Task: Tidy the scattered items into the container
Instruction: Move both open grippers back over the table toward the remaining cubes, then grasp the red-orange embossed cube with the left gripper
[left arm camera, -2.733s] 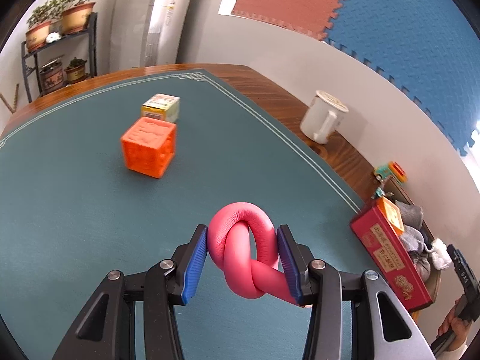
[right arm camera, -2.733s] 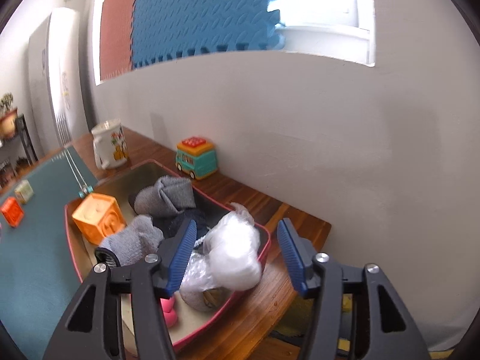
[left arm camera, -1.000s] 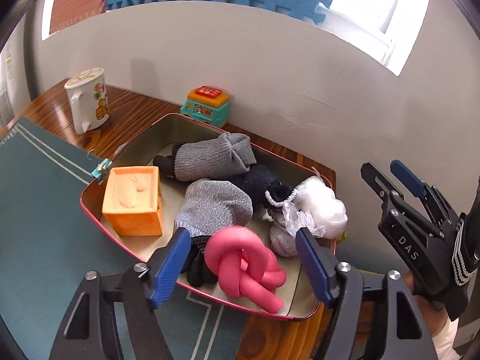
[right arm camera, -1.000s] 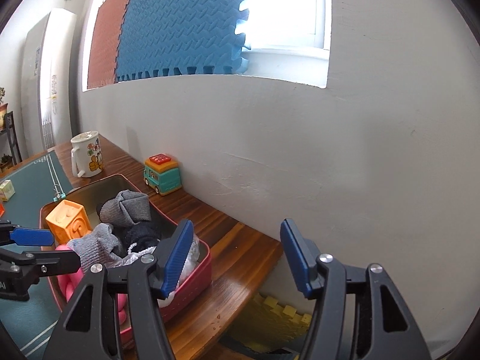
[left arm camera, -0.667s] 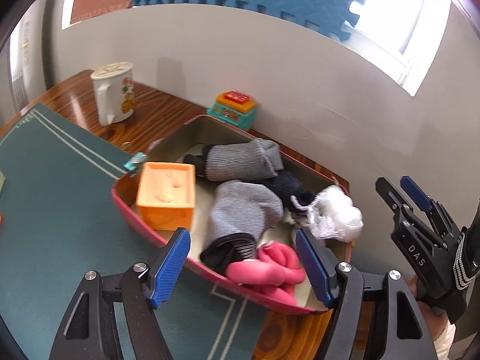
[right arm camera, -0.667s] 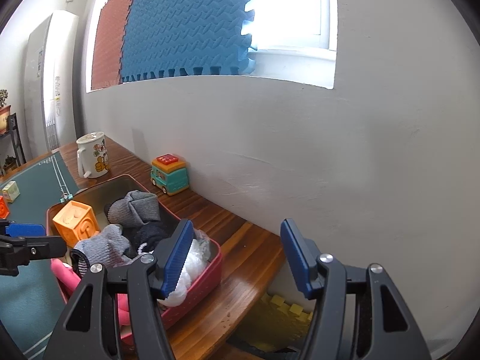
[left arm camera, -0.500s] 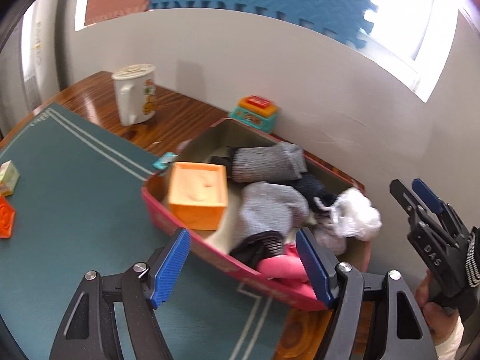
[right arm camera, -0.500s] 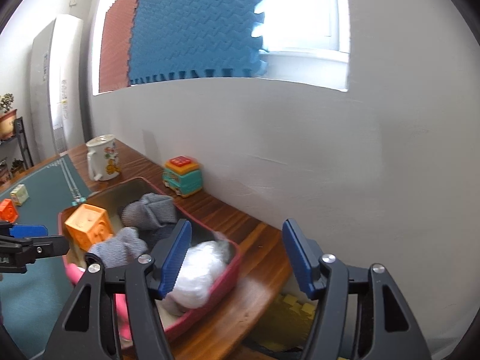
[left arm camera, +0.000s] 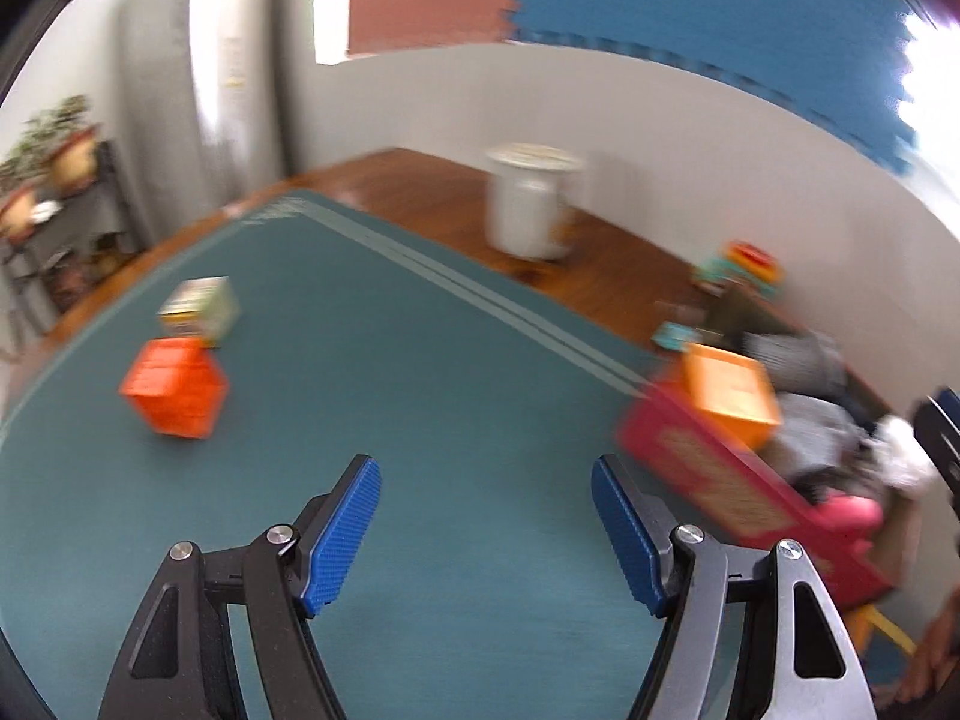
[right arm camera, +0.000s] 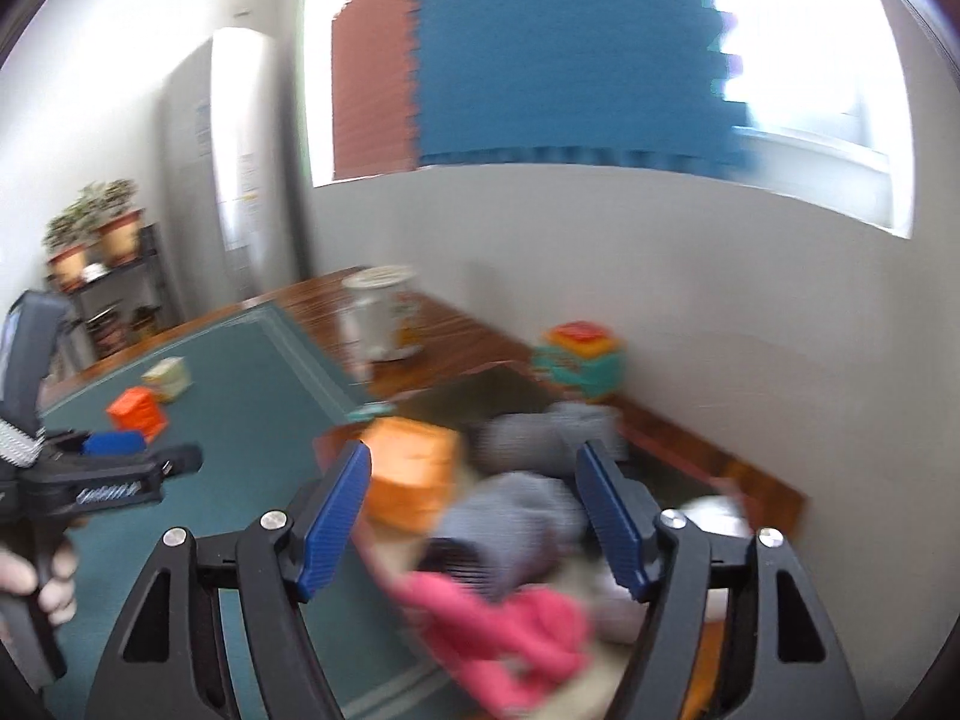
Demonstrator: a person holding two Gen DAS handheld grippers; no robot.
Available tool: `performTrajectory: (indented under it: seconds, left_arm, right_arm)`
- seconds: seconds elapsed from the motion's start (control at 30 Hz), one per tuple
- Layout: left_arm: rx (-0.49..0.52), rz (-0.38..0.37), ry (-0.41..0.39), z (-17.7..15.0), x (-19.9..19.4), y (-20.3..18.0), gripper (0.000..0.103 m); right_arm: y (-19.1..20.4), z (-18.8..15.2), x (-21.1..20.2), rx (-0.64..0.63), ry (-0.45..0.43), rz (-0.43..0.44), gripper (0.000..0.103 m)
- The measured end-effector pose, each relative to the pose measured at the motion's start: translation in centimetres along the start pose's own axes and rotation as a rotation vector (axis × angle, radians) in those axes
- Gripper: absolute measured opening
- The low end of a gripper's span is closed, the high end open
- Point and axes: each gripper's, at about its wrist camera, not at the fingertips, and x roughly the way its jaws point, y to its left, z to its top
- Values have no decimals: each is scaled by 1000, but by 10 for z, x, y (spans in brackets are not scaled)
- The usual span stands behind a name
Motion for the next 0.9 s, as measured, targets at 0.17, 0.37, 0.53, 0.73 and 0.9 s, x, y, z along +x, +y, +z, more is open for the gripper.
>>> performTrajectory:
  seconds: [0.17, 0.37, 0.53, 0.73, 0.9]
  left_arm:
    - [-109, 131, -3, -1, 6, 74, 74]
    - [-155, 251, -6, -6, 18, 139, 74]
    - [-115, 278, -56, -1, 33, 169, 74]
    - [-82, 184, -58, 6, 55, 184, 74]
    - [-19, 201, -50, 13, 77, 180, 74]
  right_arm:
    - [57, -5, 22, -53, 56, 129, 79]
    - [111, -13, 54, -89, 139, 249, 79]
    - [132, -19, 81, -81, 194, 292, 79]
    - [136, -33, 103, -55, 247, 321, 79]
    - [131, -37, 111, -26, 292, 336, 79]
